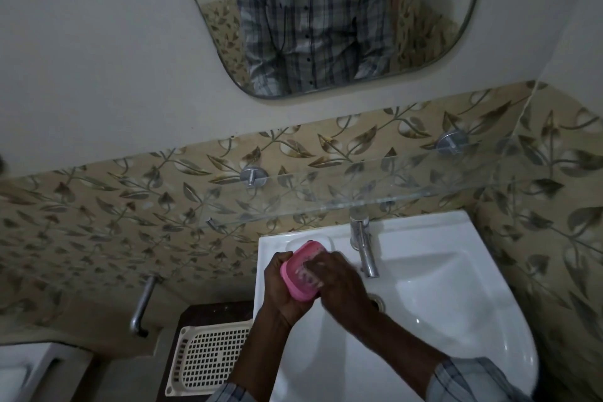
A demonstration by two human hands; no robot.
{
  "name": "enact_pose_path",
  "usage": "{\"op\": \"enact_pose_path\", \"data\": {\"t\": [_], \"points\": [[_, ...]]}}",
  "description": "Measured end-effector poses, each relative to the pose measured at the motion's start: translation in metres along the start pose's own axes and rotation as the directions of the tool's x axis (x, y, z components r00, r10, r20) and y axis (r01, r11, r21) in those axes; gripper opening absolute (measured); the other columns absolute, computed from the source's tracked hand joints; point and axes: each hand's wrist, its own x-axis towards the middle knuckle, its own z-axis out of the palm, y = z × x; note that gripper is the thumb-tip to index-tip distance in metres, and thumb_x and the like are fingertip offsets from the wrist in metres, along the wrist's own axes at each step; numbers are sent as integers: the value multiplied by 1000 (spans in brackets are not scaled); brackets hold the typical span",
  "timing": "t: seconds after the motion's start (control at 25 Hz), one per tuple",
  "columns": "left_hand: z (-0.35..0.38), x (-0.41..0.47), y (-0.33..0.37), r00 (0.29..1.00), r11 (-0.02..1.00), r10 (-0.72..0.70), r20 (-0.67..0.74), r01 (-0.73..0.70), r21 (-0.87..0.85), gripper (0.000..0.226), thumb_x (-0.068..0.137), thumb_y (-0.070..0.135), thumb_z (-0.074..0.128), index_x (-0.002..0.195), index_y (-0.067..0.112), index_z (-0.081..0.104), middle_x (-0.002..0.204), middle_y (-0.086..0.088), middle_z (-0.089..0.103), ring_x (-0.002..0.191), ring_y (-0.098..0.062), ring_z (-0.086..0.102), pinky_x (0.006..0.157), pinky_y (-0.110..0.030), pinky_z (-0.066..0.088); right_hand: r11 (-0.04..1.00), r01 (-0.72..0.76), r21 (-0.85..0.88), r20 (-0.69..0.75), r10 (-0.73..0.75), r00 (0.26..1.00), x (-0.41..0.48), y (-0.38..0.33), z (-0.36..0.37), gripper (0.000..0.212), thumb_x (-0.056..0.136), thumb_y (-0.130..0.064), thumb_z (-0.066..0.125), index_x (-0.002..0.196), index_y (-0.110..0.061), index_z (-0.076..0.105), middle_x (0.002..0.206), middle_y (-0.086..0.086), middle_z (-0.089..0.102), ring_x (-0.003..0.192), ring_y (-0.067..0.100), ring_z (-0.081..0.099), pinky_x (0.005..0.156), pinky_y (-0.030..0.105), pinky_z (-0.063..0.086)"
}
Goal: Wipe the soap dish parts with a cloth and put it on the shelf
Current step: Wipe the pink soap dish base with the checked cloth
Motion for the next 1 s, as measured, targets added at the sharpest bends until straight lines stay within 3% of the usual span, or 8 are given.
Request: {"op": "enact_pose_path", "data": {"t": [0.12, 0.24, 0.36, 0.52, 0.64, 0.72, 0.88, 1.0], "points": [[-12, -3, 5, 999, 999, -41, 12, 41, 21, 55, 66, 26, 59, 110, -7, 58, 90, -27, 67, 74, -39, 67, 68, -44, 60, 942, 322, 94, 141, -333, 932, -1, 13, -5, 48, 59, 13, 67, 101, -9, 76, 103, 12, 74, 92, 29, 70, 74, 34, 58], [-17, -3, 8, 999, 990, -32, -33, 36, 134, 60, 73, 31, 50, 122, -1, 60, 110, -27, 63, 93, -40, 59, 80, -45, 54, 865, 483, -133, 241, -445, 863, 18, 40, -39, 29, 70, 5, 70, 93, -10, 77, 98, 11, 75, 85, 30, 72, 65, 33, 57], [-11, 4, 2, 998, 995, 46, -49, -41, 94, 48, 75, 31, 46, 106, 3, 69, 100, -25, 65, 85, -36, 62, 73, -40, 56, 924, 343, -170, 45, -341, 939, 2, 26, -14, 34, 92, -4, 44, 88, -6, 78, 90, 14, 76, 78, 32, 75, 61, 38, 62], [-20, 4, 1, 994, 995, 61, -87, -54, 81, 43, 73, 32, 49, 96, 0, 63, 82, -19, 63, 71, -33, 64, 67, -34, 58, 942, -65, 330, 192, 0, 981, -6, -5, 4, 29, 81, -8, 64, 107, 1, 71, 104, 18, 73, 98, 31, 69, 82, 18, 51], [-22, -4, 11, 998, 990, -58, -17, 60, 130, 55, 75, 30, 46, 111, -7, 65, 99, -26, 67, 84, -39, 65, 80, -44, 56, 903, 427, 51, 242, -426, 872, 10, 27, -21, 29, 76, 3, 56, 97, -7, 74, 101, 13, 72, 92, 30, 67, 75, 32, 52], [-17, -3, 15, 1000, 991, -23, -13, 24, 129, 55, 76, 29, 45, 113, -4, 67, 107, -27, 65, 91, -38, 61, 83, -45, 52, 870, 488, -69, 264, -455, 850, 19, 36, -30, 30, 68, 8, 66, 92, -9, 76, 96, 11, 74, 86, 30, 70, 70, 34, 57], [-5, 10, -2, 971, 967, 221, -85, -207, 147, 37, 73, 32, 51, 89, 3, 68, 76, -17, 66, 70, -29, 66, 70, -34, 55, 980, -68, 187, 319, 5, 948, 20, 0, -15, 32, 73, 1, 68, 103, -4, 74, 101, 17, 75, 93, 32, 71, 78, 33, 57], [-9, 7, -6, 942, 918, 325, -86, -292, 268, 40, 71, 41, 58, 84, 3, 62, 73, -17, 60, 69, -29, 62, 67, -34, 52, 579, -675, 458, 554, 408, 726, 35, -21, -15, 13, 80, -10, 65, 85, -6, 75, 83, 11, 76, 77, 22, 72, 68, 31, 56]]}}
